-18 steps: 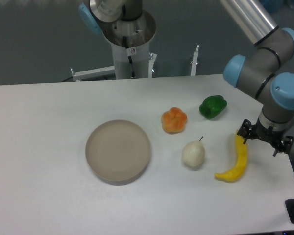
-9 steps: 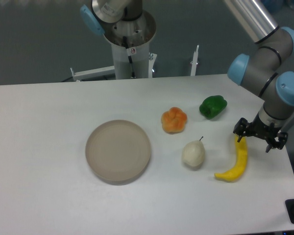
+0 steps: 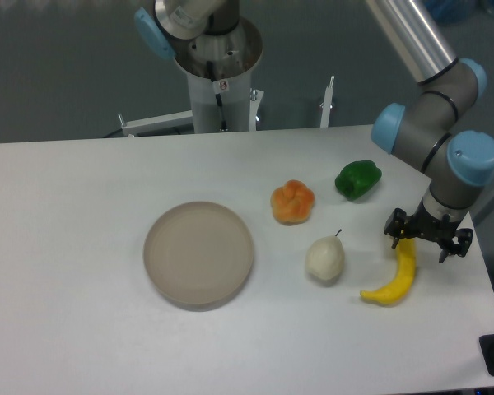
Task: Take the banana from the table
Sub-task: 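Lower the open gripper onto the banana's stem end, then close the gripper on the banana's stem end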
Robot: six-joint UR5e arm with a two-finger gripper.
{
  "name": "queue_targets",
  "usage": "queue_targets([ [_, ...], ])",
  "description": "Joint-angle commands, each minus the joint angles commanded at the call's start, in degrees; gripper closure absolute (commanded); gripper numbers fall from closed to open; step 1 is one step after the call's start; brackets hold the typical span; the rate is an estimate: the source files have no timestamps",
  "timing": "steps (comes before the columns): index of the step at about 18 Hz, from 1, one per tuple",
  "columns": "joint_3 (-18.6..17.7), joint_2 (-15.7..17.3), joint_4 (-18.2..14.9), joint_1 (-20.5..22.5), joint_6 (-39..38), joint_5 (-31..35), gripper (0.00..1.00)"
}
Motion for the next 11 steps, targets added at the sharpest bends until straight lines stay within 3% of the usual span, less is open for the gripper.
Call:
queue_targets([
  [7,0.00,-0.52,0.26,-0.79,-0.97,0.17,0.03],
  [8,0.00,-0.61,0.26,-0.79,-1.05,0.18,0.09],
  [10,-0.09,-0.70,0.26,-0.79,-0.79,0.18,0.39],
  [11,0.00,-0.70,0.26,-0.79,-0.79,0.18,0.42],
])
